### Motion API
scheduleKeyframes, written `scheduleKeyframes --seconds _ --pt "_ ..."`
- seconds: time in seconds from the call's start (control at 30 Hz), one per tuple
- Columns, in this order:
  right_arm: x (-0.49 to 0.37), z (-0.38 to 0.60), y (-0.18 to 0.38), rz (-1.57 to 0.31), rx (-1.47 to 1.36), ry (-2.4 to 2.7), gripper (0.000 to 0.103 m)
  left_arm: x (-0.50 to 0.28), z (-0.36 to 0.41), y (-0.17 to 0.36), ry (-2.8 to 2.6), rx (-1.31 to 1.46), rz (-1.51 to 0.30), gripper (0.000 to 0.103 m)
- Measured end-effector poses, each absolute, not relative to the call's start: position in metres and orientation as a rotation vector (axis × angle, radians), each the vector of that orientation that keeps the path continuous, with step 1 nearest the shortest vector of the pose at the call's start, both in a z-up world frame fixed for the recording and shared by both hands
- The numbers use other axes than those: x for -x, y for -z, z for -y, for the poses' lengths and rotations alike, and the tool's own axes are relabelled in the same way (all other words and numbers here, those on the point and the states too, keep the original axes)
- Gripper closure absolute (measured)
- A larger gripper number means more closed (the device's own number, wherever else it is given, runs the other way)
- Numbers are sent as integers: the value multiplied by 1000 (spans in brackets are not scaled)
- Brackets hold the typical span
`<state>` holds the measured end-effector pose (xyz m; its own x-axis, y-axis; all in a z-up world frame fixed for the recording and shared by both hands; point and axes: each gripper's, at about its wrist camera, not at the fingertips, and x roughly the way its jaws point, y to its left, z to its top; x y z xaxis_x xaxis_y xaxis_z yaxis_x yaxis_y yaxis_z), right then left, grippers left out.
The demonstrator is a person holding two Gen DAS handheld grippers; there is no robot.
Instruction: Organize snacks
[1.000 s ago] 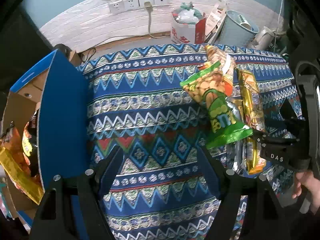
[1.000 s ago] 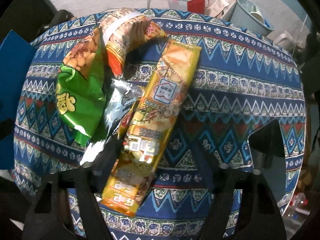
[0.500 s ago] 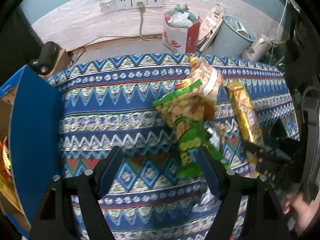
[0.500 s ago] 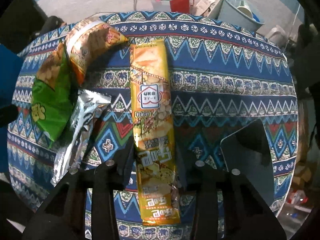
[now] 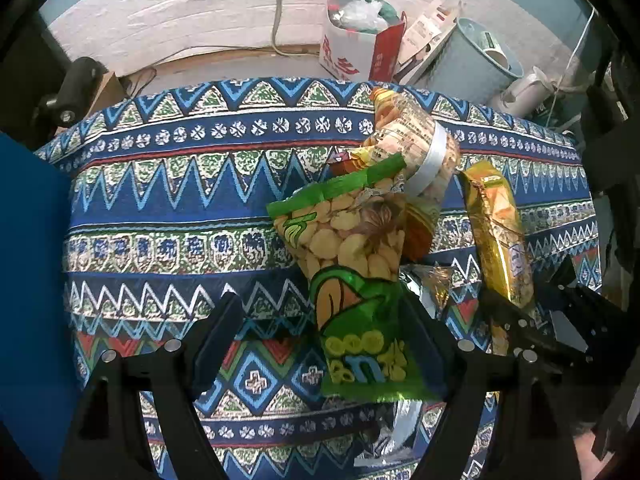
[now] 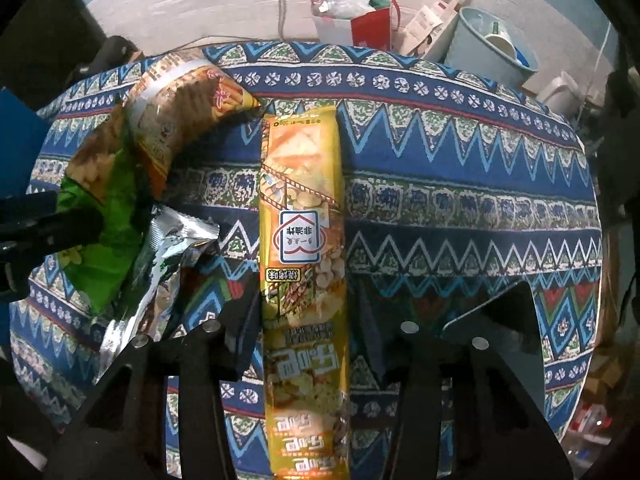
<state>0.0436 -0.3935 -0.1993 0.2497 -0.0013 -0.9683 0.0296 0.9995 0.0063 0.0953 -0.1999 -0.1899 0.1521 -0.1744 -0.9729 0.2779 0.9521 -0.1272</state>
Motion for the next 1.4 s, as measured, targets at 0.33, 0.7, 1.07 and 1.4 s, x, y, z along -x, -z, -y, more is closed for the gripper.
scheduleKeyframes --seconds 0.33,0.7,1.07,1.4 --pt "-31 379 204 -1321 3 -3 73 -95 183 193 418 21 -1351 60" --pt "-27 376 187 -1299 -10 1 73 -82 162 170 404 -72 -1286 72" --pt "-23 358 155 -1253 -35 -14 73 -61 130 128 373 -119 -1182 72" --pt "-24 323 111 -1184 -40 -69 73 -45 104 93 347 -152 -1102 72"
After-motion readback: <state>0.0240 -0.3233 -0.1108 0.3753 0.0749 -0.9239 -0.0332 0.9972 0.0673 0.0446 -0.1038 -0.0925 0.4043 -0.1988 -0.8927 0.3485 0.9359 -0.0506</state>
